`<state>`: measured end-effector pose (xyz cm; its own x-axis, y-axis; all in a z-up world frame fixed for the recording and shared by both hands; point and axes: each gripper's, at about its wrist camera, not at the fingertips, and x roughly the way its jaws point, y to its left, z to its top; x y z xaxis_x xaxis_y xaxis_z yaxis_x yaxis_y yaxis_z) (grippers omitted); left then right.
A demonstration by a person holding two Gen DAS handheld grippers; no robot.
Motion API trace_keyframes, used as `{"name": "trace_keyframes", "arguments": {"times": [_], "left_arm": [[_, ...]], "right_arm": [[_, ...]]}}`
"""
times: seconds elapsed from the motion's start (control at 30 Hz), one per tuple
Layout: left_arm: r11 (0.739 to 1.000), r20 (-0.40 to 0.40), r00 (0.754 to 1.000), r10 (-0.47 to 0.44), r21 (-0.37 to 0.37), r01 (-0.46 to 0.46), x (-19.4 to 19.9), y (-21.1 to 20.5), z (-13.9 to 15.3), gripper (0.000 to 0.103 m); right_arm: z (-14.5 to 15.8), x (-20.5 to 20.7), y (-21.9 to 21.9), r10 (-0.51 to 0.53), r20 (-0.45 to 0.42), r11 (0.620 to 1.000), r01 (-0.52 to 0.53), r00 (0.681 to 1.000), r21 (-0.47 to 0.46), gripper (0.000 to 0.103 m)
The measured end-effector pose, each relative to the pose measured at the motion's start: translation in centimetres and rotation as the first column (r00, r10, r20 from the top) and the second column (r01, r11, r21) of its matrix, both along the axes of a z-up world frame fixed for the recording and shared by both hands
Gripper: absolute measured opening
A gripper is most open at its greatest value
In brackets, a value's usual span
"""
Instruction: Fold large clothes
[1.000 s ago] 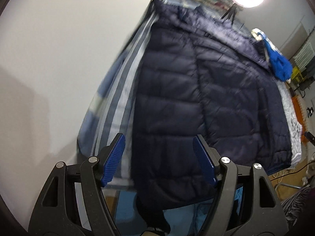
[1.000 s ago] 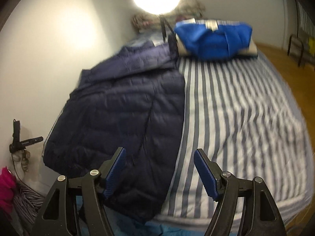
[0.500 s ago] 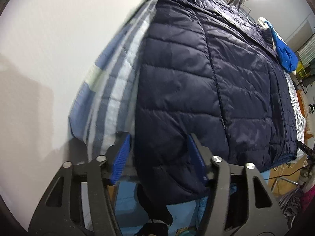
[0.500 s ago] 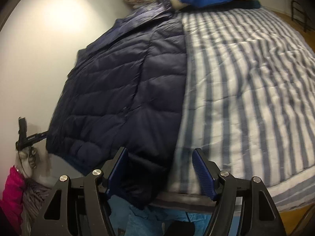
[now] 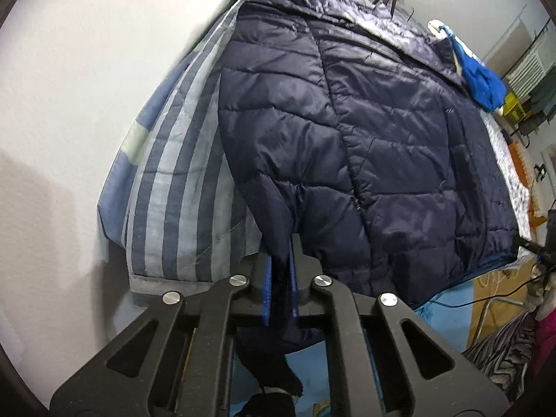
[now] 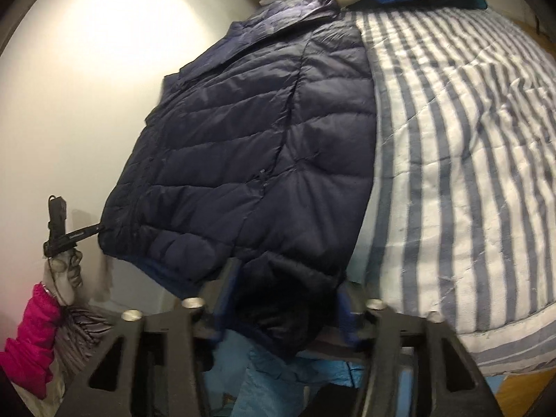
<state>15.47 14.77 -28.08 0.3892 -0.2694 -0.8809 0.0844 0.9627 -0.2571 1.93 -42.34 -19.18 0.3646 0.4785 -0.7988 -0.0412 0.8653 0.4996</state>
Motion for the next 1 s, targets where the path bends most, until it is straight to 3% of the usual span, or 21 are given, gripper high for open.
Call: {"name": "trace_keyframes", "arguments": {"times": [0.07, 0.17, 0.4, 0.6, 0.83, 1.0], "left_arm": [[0.999, 0.02, 1.0, 0.012, -0.034, -0.012, -0.2, 0.4, 0.7, 0.004], [0.996, 0.054, 0.998, 0.032, -0.081, -0.028, -0.4, 0.8, 2.0, 0.003], [0.982, 0.151, 0.987, 0.057, -0.189, -0.027, 0.8, 0.0, 6.3, 0.003], [0.969, 0.242, 0.967, 0.079, -0.248, -0.017, 3.9, -1.0, 11.0, 0.003], [0.963, 0.369, 0.918, 0.149, -0.263, -0.051, 8.1, -1.5, 16.6, 0.002], [0.967, 0.42, 0.886, 0.197, -0.233, -0.104, 12.0, -2.2, 18.7, 0.002]], "right_arm": [[-0.1, 0.0, 0.3, 0.015, -0.006, 0.999, -0.015, 1.0, 0.032, 0.016], [0.9, 0.2, 1.0, 0.03, 0.03, 0.999, -0.031, 0.999, 0.043, 0.006], [5.0, 1.4, 0.7, -0.033, 0.14, 0.994, 0.018, 0.99, 0.111, 0.003], [9.4, 4.0, 0.1, -0.094, 0.233, 0.991, 0.069, 0.968, 0.114, 0.003], [15.2, 8.7, -1.5, -0.164, 0.313, 0.986, 0.147, 0.935, 0.077, 0.003], [18.6, 12.7, -1.9, -0.18, 0.378, 0.983, 0.18, 0.908, 0.036, 0.002]]}}
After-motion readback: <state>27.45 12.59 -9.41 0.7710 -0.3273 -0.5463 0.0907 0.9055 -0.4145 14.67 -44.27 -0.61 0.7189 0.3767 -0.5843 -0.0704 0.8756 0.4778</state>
